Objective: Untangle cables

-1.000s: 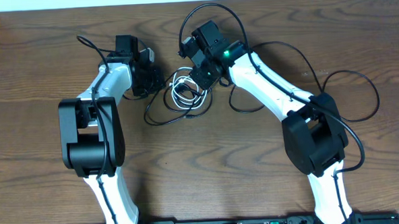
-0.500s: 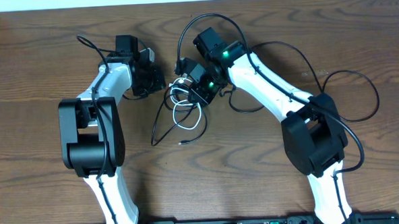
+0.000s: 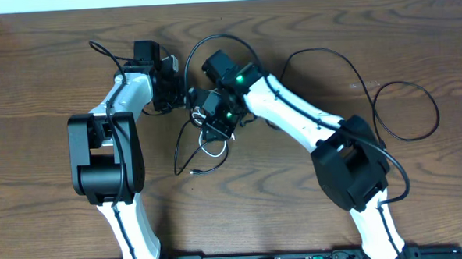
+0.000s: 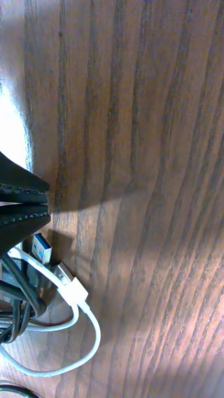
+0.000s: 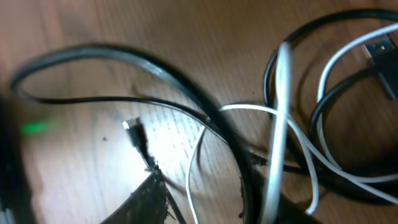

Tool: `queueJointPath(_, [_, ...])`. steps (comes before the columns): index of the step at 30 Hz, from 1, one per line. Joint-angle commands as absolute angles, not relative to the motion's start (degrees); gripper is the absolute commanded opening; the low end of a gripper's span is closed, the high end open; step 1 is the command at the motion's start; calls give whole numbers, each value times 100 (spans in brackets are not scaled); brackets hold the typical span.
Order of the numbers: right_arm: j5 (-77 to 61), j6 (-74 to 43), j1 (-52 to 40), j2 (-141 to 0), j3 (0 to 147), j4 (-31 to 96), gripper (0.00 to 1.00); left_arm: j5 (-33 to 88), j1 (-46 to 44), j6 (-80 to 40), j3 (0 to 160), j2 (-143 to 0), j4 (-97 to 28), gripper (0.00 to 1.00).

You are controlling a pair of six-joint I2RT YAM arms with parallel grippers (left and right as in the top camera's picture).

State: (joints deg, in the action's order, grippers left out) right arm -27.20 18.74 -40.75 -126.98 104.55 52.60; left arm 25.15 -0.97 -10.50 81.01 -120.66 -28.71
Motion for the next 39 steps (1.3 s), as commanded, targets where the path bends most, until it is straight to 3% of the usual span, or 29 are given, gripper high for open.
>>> queueJointPath(1, [-1861,1892,-4104,-12619,10652,5258,46,2502,-97,-1079,8058,-12173,-2899,10])
queueJointPath(4, [-1791,1892,-4091,-12433,10798,5308,60,2502,-97,-1079,8058,-12173,-2899,11])
queueJointPath(6, [-1798,1894,-4086,-12289,10847,5317,74,2502,-97,-1079,8058,-12173,-2899,11])
queueJointPath(13, [-1688,1927,-4080,-11856,10860,5295,83,2499,-97,-1079,8058,-12173,-2899,11])
queueJointPath(17, [-937,1927,-3966,-11850,10860,5181,84,2499,-97,-1079,8058,-12173,-2899,11])
queueJointPath(20, [-499,1728,-3793,-11907,10857,5013,80,2502,-97,-1079,8058,-12173,-2899,11])
queueJointPath(22, [-397,1719,-3651,-11966,10855,4917,70,2502,-99,-1079,8058,-12173,-2899,12])
queueJointPath(23, [-397,1721,-3581,-12005,10855,4880,61,2499,-97,-1079,8058,-12173,-2899,12])
queueJointPath(25, [-399,1721,-3457,-12123,10851,4792,28,2502,-97,-1079,8058,-12173,-2899,12])
queueJointPath(26, [-399,1721,-3413,-12184,10849,4762,22,2502,-99,-1079,8058,-12173,-2899,11])
queueJointPath(33, [-473,2137,-3345,-12726,10831,4648,34,2502,-99,-1079,8058,-12173,-2899,11])
queueJointPath(39, [-510,2519,-3618,-13141,10831,4578,37,2499,-99,-1079,8058,-12173,-2899,12])
